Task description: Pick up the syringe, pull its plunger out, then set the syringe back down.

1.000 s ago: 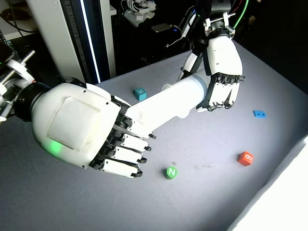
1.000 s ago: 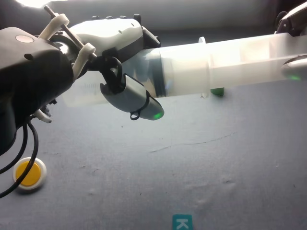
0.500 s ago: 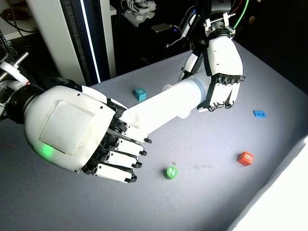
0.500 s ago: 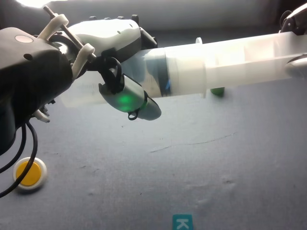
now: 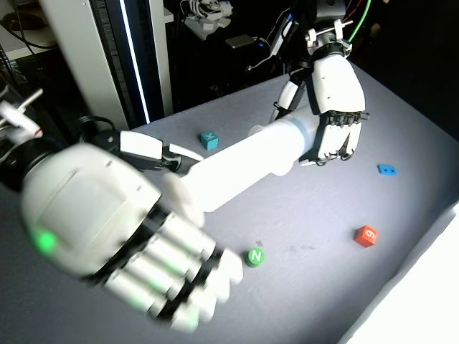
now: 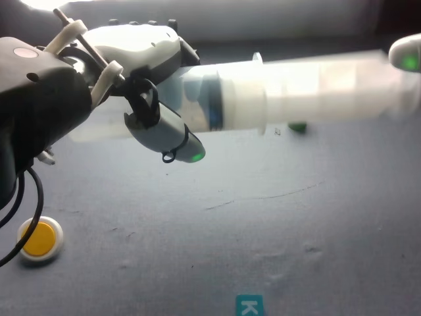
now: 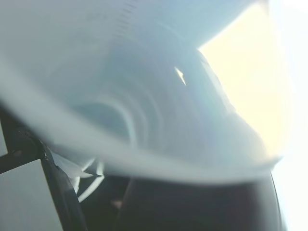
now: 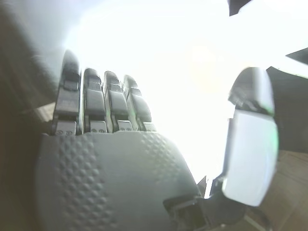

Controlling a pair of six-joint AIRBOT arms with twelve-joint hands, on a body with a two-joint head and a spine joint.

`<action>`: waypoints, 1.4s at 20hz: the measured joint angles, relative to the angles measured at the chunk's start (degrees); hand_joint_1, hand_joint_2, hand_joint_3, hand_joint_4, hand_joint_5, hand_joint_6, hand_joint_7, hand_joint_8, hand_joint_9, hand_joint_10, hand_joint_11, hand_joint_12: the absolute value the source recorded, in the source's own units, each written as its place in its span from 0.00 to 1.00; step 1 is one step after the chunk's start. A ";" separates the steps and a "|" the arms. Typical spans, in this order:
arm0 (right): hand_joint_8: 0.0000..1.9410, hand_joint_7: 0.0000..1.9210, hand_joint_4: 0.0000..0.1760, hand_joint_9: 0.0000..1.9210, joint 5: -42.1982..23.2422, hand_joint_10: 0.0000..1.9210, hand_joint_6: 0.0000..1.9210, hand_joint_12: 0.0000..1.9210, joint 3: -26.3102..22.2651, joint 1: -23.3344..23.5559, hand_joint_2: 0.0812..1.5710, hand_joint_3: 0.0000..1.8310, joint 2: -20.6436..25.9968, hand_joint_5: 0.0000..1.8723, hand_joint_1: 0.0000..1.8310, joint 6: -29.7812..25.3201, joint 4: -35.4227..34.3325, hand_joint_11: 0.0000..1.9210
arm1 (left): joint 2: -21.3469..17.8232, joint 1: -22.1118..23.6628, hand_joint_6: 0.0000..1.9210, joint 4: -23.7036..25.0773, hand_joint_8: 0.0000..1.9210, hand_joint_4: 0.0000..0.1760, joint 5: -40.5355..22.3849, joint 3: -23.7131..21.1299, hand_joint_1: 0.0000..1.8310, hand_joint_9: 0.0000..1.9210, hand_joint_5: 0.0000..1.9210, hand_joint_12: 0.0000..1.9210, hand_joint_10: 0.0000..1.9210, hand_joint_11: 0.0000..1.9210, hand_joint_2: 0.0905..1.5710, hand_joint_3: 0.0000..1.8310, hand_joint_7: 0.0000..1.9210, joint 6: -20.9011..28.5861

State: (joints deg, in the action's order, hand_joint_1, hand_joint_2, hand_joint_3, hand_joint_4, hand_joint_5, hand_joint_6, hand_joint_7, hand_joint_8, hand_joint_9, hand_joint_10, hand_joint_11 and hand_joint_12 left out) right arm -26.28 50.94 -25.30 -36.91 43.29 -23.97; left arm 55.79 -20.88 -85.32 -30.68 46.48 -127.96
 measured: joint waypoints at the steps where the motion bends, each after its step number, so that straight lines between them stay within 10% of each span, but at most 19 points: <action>1: 0.00 0.00 0.00 0.00 -0.24 0.00 0.00 0.00 0.00 0.00 0.41 0.00 0.00 0.00 0.22 0.02 0.00 0.00 | 0.00 -0.07 0.51 -0.26 0.47 0.00 0.28 0.00 0.73 0.44 0.50 0.70 0.63 0.26 0.70 0.00 0.52 -0.17; 12: 0.00 0.00 0.00 0.00 0.00 0.00 0.00 0.00 -0.24 -0.15 0.45 0.01 -0.04 0.00 0.17 0.02 0.15 0.00 | 0.00 -1.64 0.49 0.59 0.43 0.00 0.44 0.00 0.75 0.44 0.51 0.72 0.69 0.27 0.69 0.00 0.54 0.35; 28: 0.00 0.00 0.00 0.00 0.26 0.00 0.00 0.00 -0.31 -0.37 0.48 0.01 -0.26 0.00 0.15 0.02 0.11 0.00 | 4.31 -11.58 0.51 14.12 0.46 0.00 0.55 3.39 0.75 0.43 0.49 0.72 0.71 0.26 0.70 0.00 0.52 16.00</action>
State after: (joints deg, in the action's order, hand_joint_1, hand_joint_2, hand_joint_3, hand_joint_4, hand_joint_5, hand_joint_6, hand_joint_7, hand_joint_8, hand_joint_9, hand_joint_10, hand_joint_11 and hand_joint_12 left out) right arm -26.02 50.63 -25.67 -37.17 43.31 -23.86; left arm 60.10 -32.47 -71.20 -30.13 49.87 -111.96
